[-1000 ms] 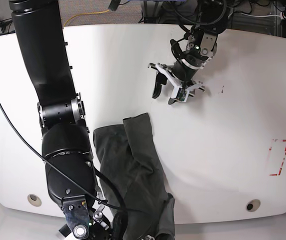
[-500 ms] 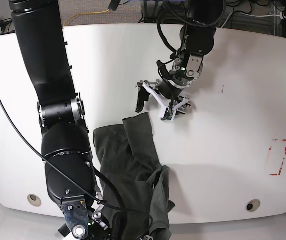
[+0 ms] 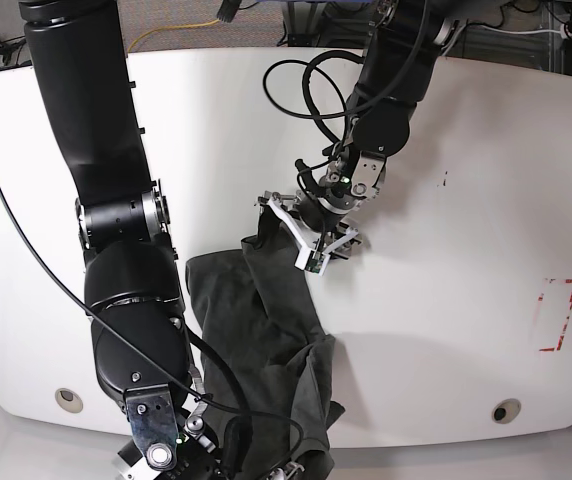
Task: Fold the T-shirt properly
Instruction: 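Grasp another edge of the shirt with the left gripper, then pull the shirt taut between both grippers, spreading the grippers apart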
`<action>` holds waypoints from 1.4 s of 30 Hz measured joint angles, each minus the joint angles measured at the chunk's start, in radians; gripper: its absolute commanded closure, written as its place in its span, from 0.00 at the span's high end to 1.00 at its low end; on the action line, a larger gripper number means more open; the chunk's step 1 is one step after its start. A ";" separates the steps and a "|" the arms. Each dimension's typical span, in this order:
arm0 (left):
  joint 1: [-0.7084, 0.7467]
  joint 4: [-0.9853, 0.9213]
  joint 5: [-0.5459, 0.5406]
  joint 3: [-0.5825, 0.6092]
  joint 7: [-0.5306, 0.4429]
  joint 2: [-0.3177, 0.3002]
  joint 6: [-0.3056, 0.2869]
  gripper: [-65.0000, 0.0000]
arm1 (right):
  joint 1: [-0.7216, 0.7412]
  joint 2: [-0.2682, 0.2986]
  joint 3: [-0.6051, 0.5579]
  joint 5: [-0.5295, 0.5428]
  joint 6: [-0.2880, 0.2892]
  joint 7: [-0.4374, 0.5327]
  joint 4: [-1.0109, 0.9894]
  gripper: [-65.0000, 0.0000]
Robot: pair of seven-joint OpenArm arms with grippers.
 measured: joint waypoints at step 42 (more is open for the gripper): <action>-0.054 0.575 0.000 -0.587 0.303 -0.368 -0.021 0.00 | 0.127 0.123 0.288 0.000 0.000 0.001 -0.346 0.00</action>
